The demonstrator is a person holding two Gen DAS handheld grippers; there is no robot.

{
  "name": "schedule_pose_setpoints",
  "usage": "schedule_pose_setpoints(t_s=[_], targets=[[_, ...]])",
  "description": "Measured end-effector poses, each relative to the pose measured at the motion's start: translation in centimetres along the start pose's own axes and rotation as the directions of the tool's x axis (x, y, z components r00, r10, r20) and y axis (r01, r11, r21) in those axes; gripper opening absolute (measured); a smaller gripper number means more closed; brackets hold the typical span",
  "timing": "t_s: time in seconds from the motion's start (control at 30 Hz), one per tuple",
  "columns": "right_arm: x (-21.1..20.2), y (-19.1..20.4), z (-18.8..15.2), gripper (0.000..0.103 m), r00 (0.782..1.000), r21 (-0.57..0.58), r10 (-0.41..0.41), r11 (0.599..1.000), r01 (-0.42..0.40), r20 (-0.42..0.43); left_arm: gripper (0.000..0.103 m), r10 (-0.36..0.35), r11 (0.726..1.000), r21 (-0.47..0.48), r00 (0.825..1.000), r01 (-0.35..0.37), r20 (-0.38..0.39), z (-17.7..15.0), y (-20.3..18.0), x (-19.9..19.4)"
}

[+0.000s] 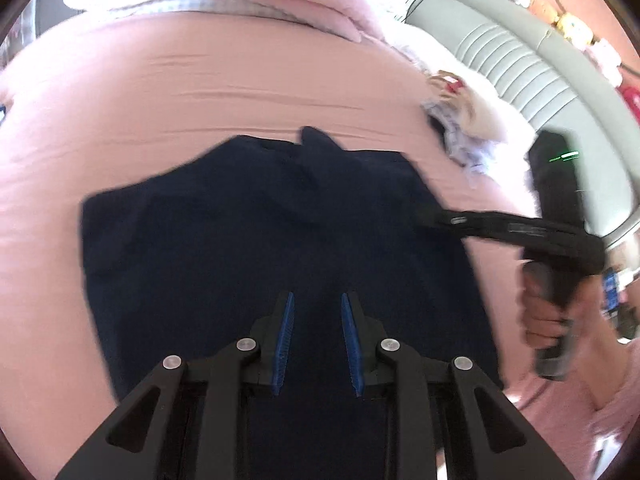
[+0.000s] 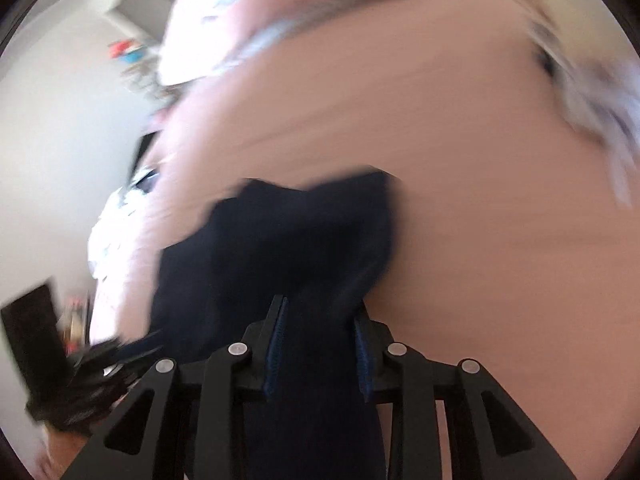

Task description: Fold clothes

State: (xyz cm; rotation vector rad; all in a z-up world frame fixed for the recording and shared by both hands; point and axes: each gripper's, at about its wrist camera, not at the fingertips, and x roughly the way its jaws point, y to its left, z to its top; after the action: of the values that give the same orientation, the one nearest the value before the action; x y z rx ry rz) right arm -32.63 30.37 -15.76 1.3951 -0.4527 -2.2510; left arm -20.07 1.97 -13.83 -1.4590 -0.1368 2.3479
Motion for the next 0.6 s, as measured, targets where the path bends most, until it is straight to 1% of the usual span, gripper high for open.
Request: schedule_pose_setpoints(t_s=[0.03, 0.07, 0.1, 0.13, 0.17, 0.2, 0.23, 0.3, 0.33, 0.37, 0.4, 0.43, 0.47, 0.5, 0.53, 0.6], targets=[[0.0, 1.8, -0.6, 0.029, 1.0, -0.076, 0.018, 0.997, -0.019, -0.01, 0.022, 0.018, 1.0, -0.002, 1.0, -0.018, 0.006, -0.1, 0.8, 0.1], [0.5, 3.7, -1.6, 0.029, 0.997, -0.159, 0.047, 0.986, -0.055, -0.054, 0.022, 0.026, 0.999, -0.021, 0.999, -0.026, 0.019, -0.1, 1.9, 0.0], [1.1, 5.3, -2.6, 0.029, 0.991, -0.227, 0.067, 0.97, -0.091, -0.113, 0.022, 0.02, 0.998, -0.055, 0.999, -0.018, 0.035, -0.2, 2.8, -0.4], [1.7, 6.8, -3.6, 0.029, 0.984, -0.297, 0.065, 0.948, -0.114, -0.168, 0.022, 0.011, 0.996, -0.093, 0.999, -0.006, 0.052, -0.2, 3.6, -0.7], [2.1, 7.9, -4.4, 0.029, 0.981, -0.371, 0.02, 0.924, -0.092, -0.193, 0.022, -0.003, 0.993, -0.12, 0.998, 0.011, 0.066, -0.3, 4.2, -1.1], [1.8, 8.5, -5.0, 0.029, 0.983, -0.423, -0.024, 0.904, -0.056, -0.181, 0.022, -0.028, 0.99, -0.133, 0.996, 0.038, 0.083, -0.4, 4.3, -1.4], [1.2, 8.6, -5.3, 0.029, 0.986, -0.447, -0.046, 0.894, -0.032, -0.163, 0.022, -0.055, 0.988, -0.142, 0.993, 0.069, 0.101, -0.6, 4.4, -1.6], [-1.8, 7.2, -4.7, 0.029, 0.995, -0.364, 0.007, 0.931, -0.043, -0.099, 0.022, -0.109, 0.988, -0.097, 0.986, 0.122, 0.124, -0.2, 3.1, -1.9], [-3.2, 6.0, -4.2, 0.029, 0.999, -0.298, 0.028, 0.954, -0.04, -0.045, 0.022, -0.131, 0.988, -0.066, 0.983, 0.14, 0.125, 0.4, 1.9, -1.7], [-4.7, 4.0, -3.7, 0.029, 1.0, -0.221, 0.02, 0.975, -0.015, 0.018, 0.022, -0.151, 0.987, -0.033, 0.981, 0.156, 0.123, 1.0, 0.7, -1.4], [-5.7, 1.9, -3.1, 0.029, 0.997, -0.14, -0.027, 0.989, 0.037, 0.07, 0.022, -0.171, 0.985, 0.0, 0.978, 0.172, 0.121, 1.7, -0.6, -1.2], [-6.5, -0.1, -2.7, 0.029, 0.991, -0.07, -0.086, 0.993, 0.093, 0.103, 0.022, -0.195, 0.981, 0.031, 0.975, 0.192, 0.106, 2.7, -2.3, -0.3], [-6.4, -1.8, -2.6, 0.029, 0.982, -0.033, -0.164, 0.985, 0.167, 0.097, 0.022, -0.206, 0.978, 0.05, 0.974, 0.202, 0.095, 3.3, -3.3, 0.3], [-6.4, -3.5, -2.4, 0.029, 0.967, 0.004, -0.24, 0.971, 0.241, 0.088, 0.022, -0.215, 0.976, 0.067, 0.973, 0.21, 0.085, 3.8, -4.1, 0.7], [-6.3, -4.8, -2.4, 0.029, 0.95, 0.023, -0.303, 0.953, 0.302, 0.076, 0.022, -0.227, 0.972, 0.084, 0.971, 0.22, 0.073, 4.7, -5.3, 1.7], [-5.7, -6.0, -2.6, 0.029, 0.931, -0.008, -0.362, 0.932, 0.362, 0.049, 0.022, -0.231, 0.964, 0.135, 0.973, 0.23, -0.008, 5.8, -8.4, 4.0]])
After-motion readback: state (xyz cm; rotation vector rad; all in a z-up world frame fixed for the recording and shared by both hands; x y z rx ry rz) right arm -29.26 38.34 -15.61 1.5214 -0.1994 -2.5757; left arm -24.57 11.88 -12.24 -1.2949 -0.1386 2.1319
